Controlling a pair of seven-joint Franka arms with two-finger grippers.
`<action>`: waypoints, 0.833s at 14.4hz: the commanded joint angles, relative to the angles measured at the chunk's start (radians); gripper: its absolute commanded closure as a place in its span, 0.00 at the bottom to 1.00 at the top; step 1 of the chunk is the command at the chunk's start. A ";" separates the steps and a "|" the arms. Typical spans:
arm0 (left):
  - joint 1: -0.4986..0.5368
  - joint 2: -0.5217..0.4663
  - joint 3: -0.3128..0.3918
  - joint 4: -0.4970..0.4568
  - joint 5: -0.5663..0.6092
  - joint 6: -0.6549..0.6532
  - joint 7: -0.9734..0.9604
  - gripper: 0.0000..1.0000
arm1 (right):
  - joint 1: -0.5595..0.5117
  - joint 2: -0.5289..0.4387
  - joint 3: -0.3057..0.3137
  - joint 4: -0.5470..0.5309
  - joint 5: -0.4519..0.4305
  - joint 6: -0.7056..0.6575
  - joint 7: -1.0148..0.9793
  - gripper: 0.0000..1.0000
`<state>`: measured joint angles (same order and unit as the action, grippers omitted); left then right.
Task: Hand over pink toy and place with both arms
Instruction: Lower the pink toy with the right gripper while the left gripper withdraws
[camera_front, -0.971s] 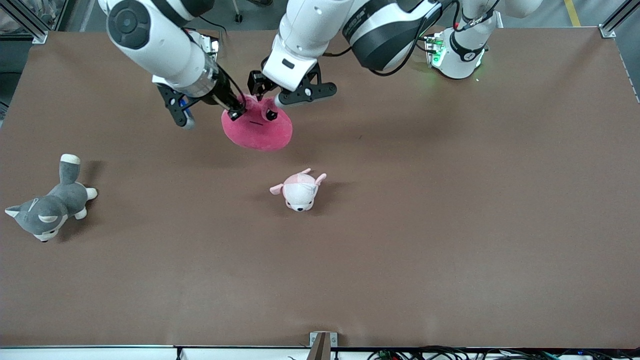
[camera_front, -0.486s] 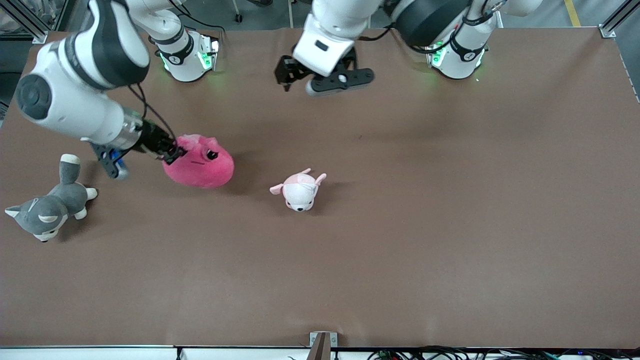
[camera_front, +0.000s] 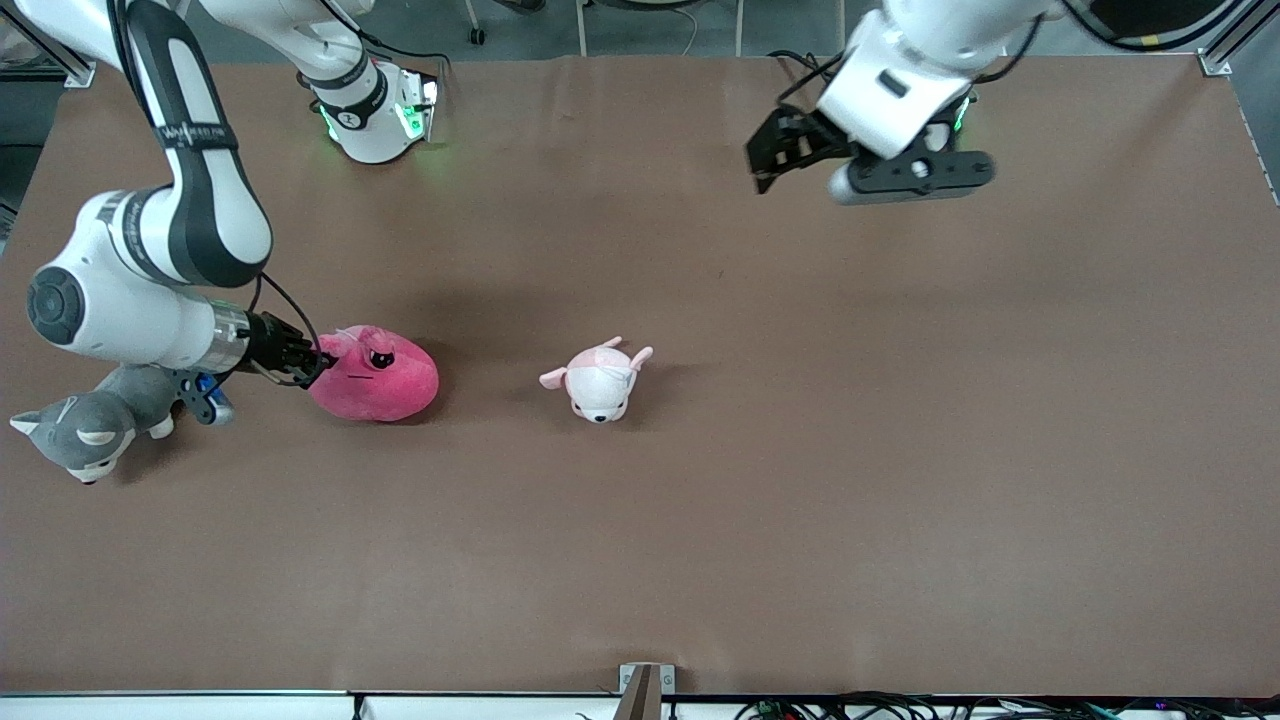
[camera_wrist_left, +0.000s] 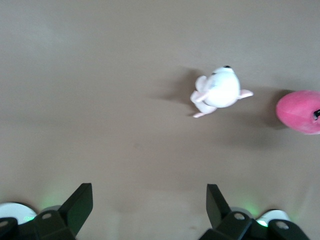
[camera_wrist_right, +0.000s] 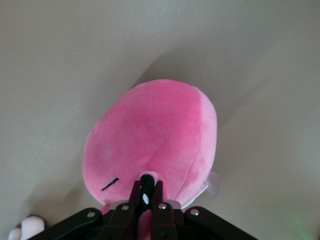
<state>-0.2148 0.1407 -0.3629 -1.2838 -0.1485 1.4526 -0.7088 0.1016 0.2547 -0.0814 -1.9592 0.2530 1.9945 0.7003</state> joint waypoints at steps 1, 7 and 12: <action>0.044 -0.156 -0.004 -0.178 0.070 0.011 0.164 0.00 | -0.037 0.027 0.020 0.000 -0.003 0.018 -0.074 0.54; 0.283 -0.202 -0.004 -0.241 0.073 0.012 0.533 0.00 | -0.085 0.028 0.019 0.117 -0.060 0.012 -0.453 0.00; 0.460 -0.173 -0.005 -0.243 0.118 0.029 0.767 0.00 | -0.099 0.026 0.019 0.229 -0.224 0.007 -0.648 0.00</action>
<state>0.2043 -0.0314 -0.3557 -1.5148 -0.0663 1.4627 -0.0141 0.0141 0.2873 -0.0813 -1.7619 0.0860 2.0155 0.1001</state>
